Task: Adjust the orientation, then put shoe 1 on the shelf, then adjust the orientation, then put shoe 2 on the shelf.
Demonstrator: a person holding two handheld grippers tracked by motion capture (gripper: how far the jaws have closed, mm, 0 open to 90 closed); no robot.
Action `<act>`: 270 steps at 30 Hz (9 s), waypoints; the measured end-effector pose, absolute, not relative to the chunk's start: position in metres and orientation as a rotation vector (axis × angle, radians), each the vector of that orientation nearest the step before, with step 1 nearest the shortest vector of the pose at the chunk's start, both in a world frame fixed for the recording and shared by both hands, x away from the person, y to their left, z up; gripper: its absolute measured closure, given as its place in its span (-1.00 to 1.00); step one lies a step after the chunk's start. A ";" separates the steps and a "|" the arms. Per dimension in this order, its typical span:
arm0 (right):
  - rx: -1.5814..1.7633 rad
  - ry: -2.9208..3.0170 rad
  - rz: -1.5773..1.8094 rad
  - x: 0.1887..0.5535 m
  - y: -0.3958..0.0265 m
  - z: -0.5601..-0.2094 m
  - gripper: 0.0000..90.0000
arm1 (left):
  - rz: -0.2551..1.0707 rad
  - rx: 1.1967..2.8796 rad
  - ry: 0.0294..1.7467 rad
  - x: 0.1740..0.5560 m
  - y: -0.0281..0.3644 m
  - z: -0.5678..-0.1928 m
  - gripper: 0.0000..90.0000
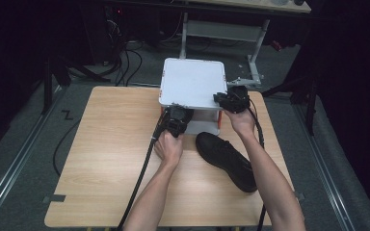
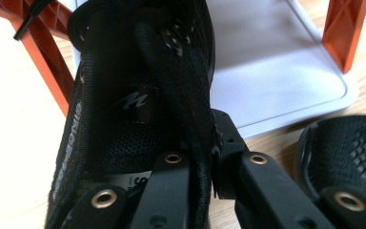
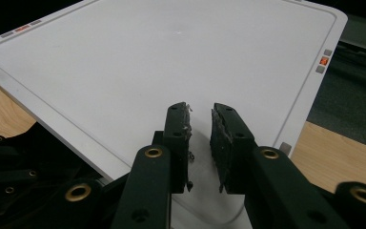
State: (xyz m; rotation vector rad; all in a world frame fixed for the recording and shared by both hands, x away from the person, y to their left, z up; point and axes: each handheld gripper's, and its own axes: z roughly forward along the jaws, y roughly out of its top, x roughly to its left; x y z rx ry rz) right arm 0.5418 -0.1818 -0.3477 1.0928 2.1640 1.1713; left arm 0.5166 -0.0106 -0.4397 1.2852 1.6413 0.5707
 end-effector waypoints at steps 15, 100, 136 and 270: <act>1.082 2.166 1.164 0.541 -0.182 -0.348 0.76 | 0.503 1.289 1.586 0.504 -0.008 -0.436 0.32; 1.075 2.167 1.165 0.542 -0.182 -0.349 0.83 | 0.624 1.192 1.549 0.506 0.025 -0.435 0.76; 1.068 2.180 1.141 0.542 -0.184 -0.346 0.74 | 0.464 1.164 1.445 0.469 0.071 -0.421 -0.10; 0.892 2.582 0.722 0.376 -0.235 -0.443 0.81 | 0.588 1.187 1.561 0.427 0.161 -0.486 -0.38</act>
